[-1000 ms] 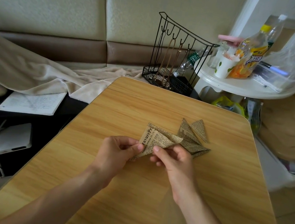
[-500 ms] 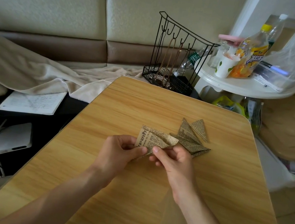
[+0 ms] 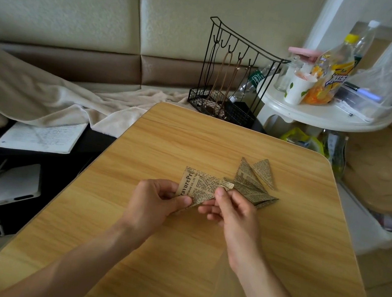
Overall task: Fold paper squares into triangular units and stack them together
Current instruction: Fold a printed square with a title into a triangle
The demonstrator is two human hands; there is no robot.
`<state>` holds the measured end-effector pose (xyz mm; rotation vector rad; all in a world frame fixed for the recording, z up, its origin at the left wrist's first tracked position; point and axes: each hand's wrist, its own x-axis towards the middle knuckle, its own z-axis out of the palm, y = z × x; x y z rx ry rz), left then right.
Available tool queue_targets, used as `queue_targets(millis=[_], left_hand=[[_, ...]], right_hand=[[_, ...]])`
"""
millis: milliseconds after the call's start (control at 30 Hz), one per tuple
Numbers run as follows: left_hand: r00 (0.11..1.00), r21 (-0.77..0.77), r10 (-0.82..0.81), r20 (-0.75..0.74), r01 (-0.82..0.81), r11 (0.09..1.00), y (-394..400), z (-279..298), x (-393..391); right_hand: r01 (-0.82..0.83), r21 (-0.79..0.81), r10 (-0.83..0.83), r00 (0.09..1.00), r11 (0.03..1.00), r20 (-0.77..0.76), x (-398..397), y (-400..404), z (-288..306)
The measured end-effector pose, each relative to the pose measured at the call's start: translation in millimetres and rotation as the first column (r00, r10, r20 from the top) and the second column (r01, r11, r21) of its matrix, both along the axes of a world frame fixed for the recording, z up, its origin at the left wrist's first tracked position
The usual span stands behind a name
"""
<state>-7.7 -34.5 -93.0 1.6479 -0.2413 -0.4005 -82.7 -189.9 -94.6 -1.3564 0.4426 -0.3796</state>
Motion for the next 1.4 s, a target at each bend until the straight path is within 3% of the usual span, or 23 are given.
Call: queue_targets(millis=[300, 433, 567, 767, 900, 1033, 1167, 1267, 1400], left_hand=[[0.999, -0.03, 0.005, -0.053, -0.006, 1.0, -1, 3, -2], [0.99, -0.072, -0.028, -0.137, 0.018, 0.997, 3, 5, -4], [0.98, -0.046, -0.092, -0.176, 0.086, 0.995, 5, 8, -5], [0.971, -0.087, 0.038, -0.235, -0.06, 0.994, 4, 10, 2], [0.958, -0.122, 0.052, -0.28, -0.089, 0.988, 6, 9, 3], [0.962, -0.122, 0.067, -0.264, -0.102, 0.987, 8, 9, 4], [0.962, -0.082, -0.073, -0.264, 0.053, 0.995, 8, 8, 3], [0.961, -0.089, -0.064, -0.268, 0.041, 0.995, 7, 6, 2], [0.997, 0.092, -0.051, -0.053, 0.055, 0.994, 10, 4, 5]], right_hand=[[0.042, 0.109, -0.043, 0.999, 0.993, 0.004, 1, 0, 1], [-0.086, -0.008, 0.086, 0.996, 0.996, 0.001, -1, -2, 0], [-0.092, -0.093, 0.086, 0.994, 0.991, -0.074, -1, -2, -3], [-0.146, -0.138, 0.129, 0.983, 0.98, -0.127, 0, -4, -3], [-0.098, -0.064, 0.092, 0.992, 0.993, -0.082, 0, -7, -2], [-0.048, -0.025, 0.046, 0.997, 0.999, -0.055, 0, -8, -3], [0.017, 0.095, -0.015, 1.0, 0.995, -0.017, 2, -7, -5], [0.032, 0.159, -0.033, 0.999, 0.987, 0.001, 4, -9, -6], [0.007, 0.081, -0.006, 1.0, 0.997, -0.022, 4, -10, -7]])
